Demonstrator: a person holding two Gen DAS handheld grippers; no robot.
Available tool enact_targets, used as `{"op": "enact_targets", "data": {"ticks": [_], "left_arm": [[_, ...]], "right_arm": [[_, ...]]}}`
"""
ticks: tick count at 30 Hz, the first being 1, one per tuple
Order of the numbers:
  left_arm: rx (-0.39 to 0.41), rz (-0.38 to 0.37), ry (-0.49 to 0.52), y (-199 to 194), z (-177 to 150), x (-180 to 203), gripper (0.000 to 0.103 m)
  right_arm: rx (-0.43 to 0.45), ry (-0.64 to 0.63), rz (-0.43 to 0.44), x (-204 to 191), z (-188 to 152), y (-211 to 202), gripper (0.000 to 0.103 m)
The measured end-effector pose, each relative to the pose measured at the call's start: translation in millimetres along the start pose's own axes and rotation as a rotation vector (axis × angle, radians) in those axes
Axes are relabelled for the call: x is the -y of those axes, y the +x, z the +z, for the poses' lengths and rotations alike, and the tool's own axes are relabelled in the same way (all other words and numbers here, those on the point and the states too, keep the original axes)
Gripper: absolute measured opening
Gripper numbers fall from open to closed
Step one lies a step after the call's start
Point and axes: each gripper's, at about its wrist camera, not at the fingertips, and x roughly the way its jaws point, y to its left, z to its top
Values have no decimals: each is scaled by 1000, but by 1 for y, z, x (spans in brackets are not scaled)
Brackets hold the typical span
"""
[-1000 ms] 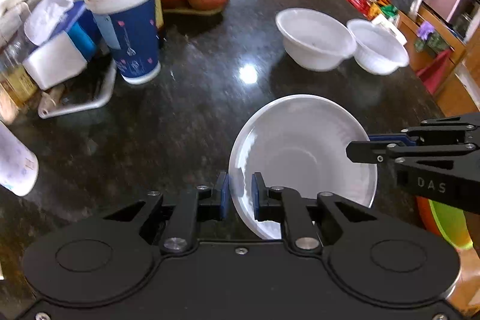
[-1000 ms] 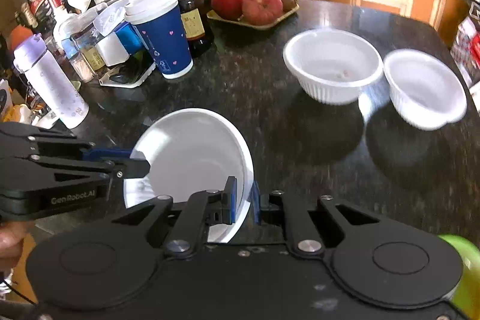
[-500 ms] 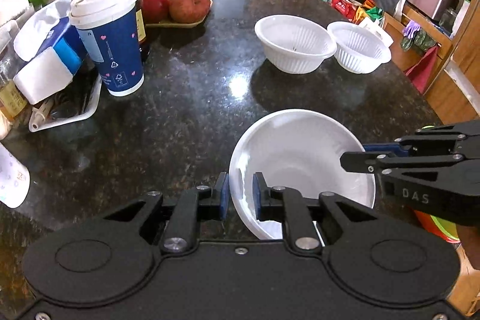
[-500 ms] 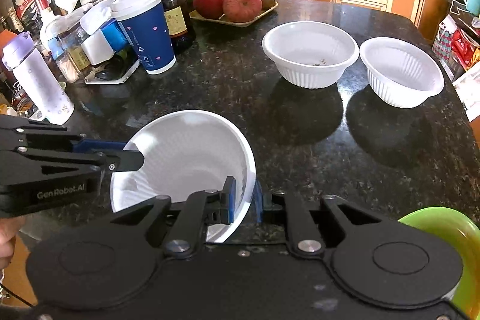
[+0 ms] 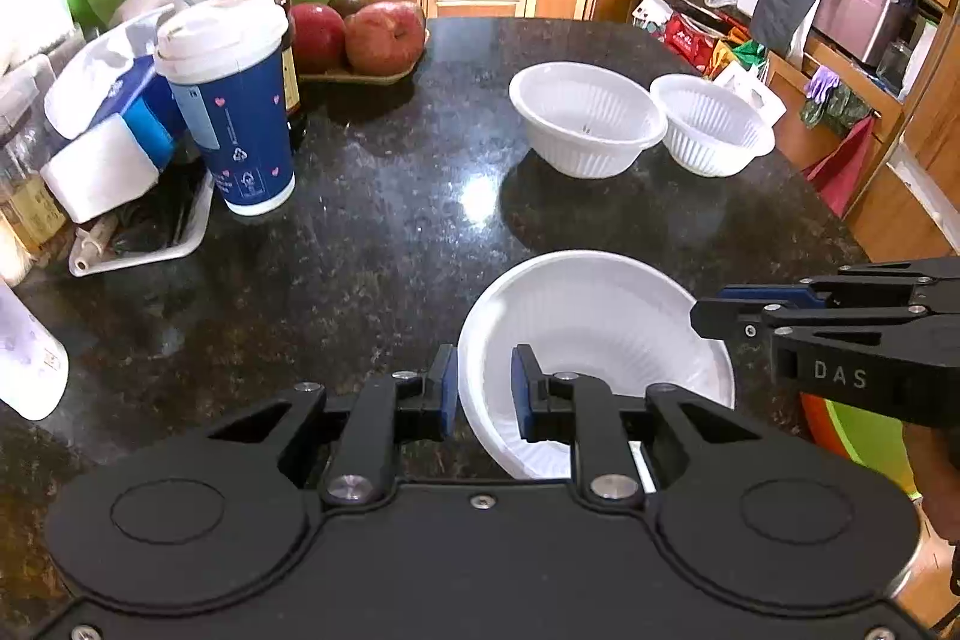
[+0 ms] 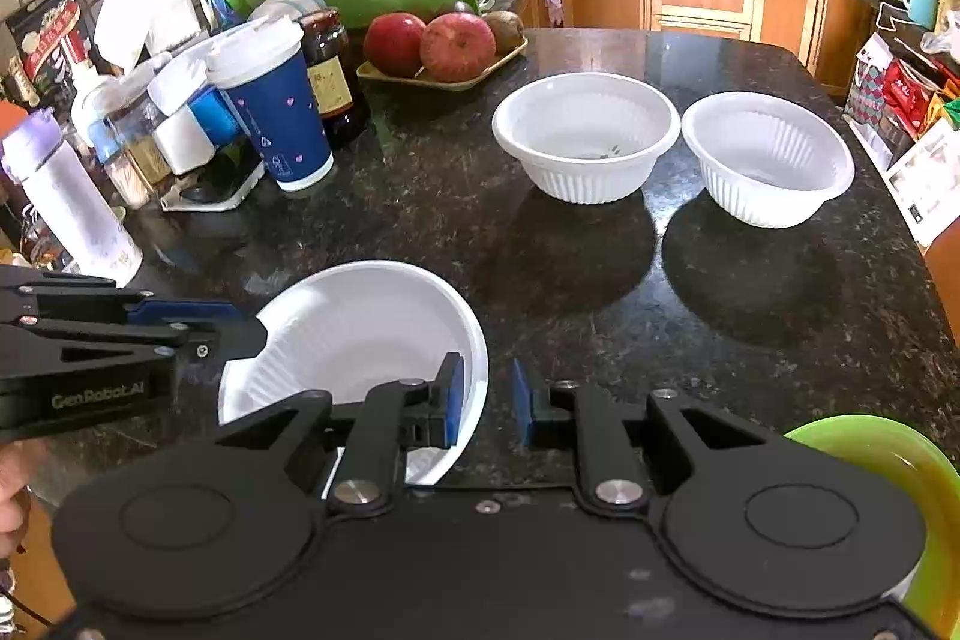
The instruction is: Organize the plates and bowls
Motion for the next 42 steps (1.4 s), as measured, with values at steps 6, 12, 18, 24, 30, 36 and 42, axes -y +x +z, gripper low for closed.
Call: {"op": "enact_targets", "data": {"ticks": [6,12,18,24,30,36,42], "left_arm": [[42,14,14,-12,10,3,29],[108,27,34,-21,31,7,29],[150,30,62,-20,56,20,29],[118,2,97,0,83,38,29],[30,-2,73,32,111,42,29],[-1,39,100,56,131,38,29],[-26,63,145,79,145,31,27]], "right_arm": [[40,5,-6,7,4,-15,20],[88,29,-21,25,19,-33,20],[122,80,-93,60,40,-44,20],[104,149,-142,101,56,-40,22],[80,171,-99,112,71,-22,22],[48,176,-52,100,93,6,21],[-10,224,-47,92,111,39,20]]}}
